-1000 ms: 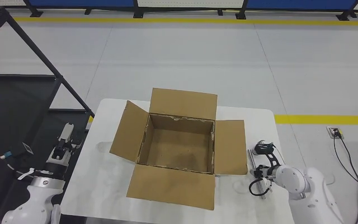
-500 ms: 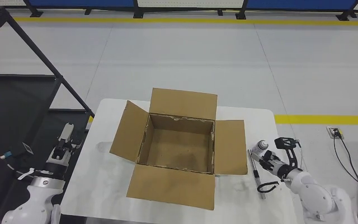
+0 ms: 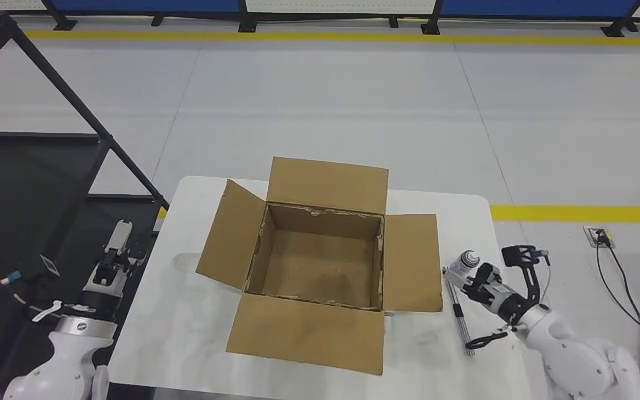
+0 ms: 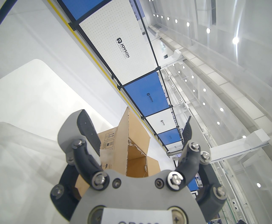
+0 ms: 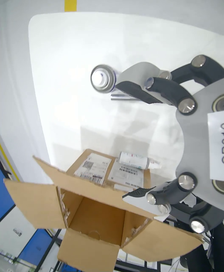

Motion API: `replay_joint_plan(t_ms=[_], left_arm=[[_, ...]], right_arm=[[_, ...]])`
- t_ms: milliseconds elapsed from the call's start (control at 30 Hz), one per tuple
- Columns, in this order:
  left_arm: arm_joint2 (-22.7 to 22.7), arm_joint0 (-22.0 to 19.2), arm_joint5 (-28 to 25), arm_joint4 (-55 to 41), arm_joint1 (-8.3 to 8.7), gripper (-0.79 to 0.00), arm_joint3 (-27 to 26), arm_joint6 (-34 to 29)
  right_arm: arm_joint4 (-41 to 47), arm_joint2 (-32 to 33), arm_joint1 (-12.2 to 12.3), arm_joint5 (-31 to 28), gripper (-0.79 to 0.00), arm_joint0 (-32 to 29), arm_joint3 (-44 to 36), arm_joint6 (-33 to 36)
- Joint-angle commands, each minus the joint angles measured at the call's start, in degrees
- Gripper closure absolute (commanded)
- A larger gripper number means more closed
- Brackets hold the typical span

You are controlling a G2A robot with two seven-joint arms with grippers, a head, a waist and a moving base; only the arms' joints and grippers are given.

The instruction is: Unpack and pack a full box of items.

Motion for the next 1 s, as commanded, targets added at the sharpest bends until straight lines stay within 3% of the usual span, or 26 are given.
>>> replay_joint_plan(t_ms=[0, 233, 533, 567, 633, 667, 967], left_arm=[[-0.14, 0.40, -0.41, -0.06, 0.02, -0.785, -0.21, -0.19], [-0.93, 2.10, -1.75, -1.04, -0.01, -0.785, -0.52, -0.23], [-1.65, 3.35, -2.71, -1.91, 0.01, -0.785, -1.10, -0.63], [-1.71, 3.40, -2.77, -1.93, 0.02, -0.785, -1.10, -0.69], [-1.84, 3.49, -3.03, -2.08, 0.04, -0.785, -1.07, -0.86], [-1.92, 3.55, -3.12, -2.15, 0.05, -0.785, -0.96, -0.95], [-2.50, 3.84, -4.09, -3.11, 0.11, -0.785, -0.18, -1.54]], right_arm=[[5.14, 0.27, 0.22, -1.39, -0.785, 1.14, 1.16, 2.22], [21.73, -1.07, 1.39, -6.58, -0.785, 10.67, 13.07, 15.57], [26.89, -4.48, 2.41, -4.17, -0.776, 18.39, 22.95, 21.78], [27.22, -4.78, 2.50, -3.74, -0.736, 18.90, 23.60, 22.05], [27.54, -5.40, 2.68, -3.43, -0.462, 19.60, 24.39, 22.47], [27.58, -5.73, 2.76, -3.21, -0.400, 19.80, 24.65, 22.54], [27.81, -7.53, 3.51, -0.82, -0.240, 19.29, 22.97, 21.58]])
